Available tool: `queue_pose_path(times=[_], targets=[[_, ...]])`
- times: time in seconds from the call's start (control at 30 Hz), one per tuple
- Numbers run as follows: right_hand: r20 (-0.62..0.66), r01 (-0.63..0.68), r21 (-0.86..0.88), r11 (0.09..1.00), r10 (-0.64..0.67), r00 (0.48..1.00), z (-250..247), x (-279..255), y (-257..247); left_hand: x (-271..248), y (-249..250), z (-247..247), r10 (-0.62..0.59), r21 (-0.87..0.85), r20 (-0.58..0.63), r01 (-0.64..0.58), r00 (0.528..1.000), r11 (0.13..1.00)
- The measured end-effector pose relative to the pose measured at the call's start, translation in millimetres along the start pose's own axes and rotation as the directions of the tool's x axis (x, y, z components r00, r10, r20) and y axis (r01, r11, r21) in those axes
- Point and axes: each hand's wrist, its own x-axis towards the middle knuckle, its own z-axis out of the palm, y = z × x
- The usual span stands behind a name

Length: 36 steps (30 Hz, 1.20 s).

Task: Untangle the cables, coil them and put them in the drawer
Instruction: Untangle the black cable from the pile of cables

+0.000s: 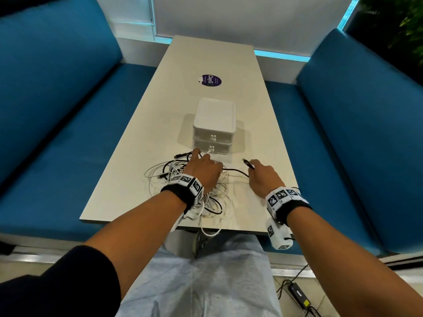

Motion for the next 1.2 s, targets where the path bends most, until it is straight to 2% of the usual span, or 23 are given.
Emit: queue_pose_path(times=[0.17,0.33,0.57,0.97,1.2], targets=[[0.058,0.198,0.046,0.979,-0.201,0.978,9,2,-32,-1,6,-4,-0.005,0.008,-0.003,0.005,1.0,1.0],[0.152,0.193,0.003,0.981,-0.191,0.97,17,10,-45,-5,5,-3,-0.003,-0.014,-0.009,0.003,1.0,1.0],[0.053,0.234,-0.012,0.972,-0.233,0.971,9,3,-45,-7,-2,-3,-0.056,-0.1,-0.02,0.053,0.998,0.994],[0.11,0.089,-0.061,0.994,-0.081,0.991,-21,1,3,-17,-13,-5,-0.089,-0.044,-0.042,0.087,0.995,0.995],[0.08,-0.027,-0.198,0.98,0.043,0.996,-18,2,13,-19,-7,-2,-0.085,-0.009,-0.086,0.085,0.993,0.996]])
